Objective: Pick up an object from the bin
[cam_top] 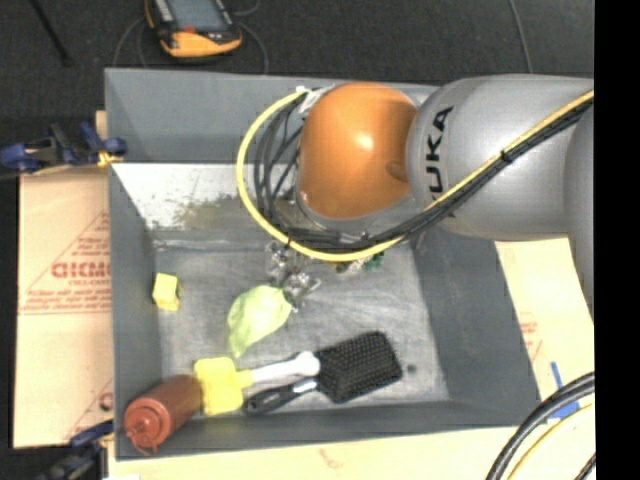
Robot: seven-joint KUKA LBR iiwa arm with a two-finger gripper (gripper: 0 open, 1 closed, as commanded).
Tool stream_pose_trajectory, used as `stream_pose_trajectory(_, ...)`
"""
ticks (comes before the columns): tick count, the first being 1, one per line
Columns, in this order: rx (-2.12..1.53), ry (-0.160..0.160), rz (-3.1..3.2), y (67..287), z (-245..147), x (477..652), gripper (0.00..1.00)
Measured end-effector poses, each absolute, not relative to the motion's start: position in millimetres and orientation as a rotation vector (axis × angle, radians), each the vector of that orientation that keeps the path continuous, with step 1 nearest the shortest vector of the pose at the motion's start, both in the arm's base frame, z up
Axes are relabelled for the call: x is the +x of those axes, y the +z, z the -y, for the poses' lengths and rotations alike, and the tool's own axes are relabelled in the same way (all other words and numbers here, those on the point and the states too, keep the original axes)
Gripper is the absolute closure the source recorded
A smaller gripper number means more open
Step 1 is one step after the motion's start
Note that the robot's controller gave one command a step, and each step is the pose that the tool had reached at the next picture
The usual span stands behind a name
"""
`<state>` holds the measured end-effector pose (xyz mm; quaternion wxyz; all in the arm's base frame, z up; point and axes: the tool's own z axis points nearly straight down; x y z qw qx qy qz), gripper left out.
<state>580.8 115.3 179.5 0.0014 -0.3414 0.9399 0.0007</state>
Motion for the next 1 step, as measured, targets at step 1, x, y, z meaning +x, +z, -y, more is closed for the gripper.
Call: stream_pose_trajectory(1, -1.067, 0.0, -2.955, 209.7, -118.2, 589.6, 1.0)
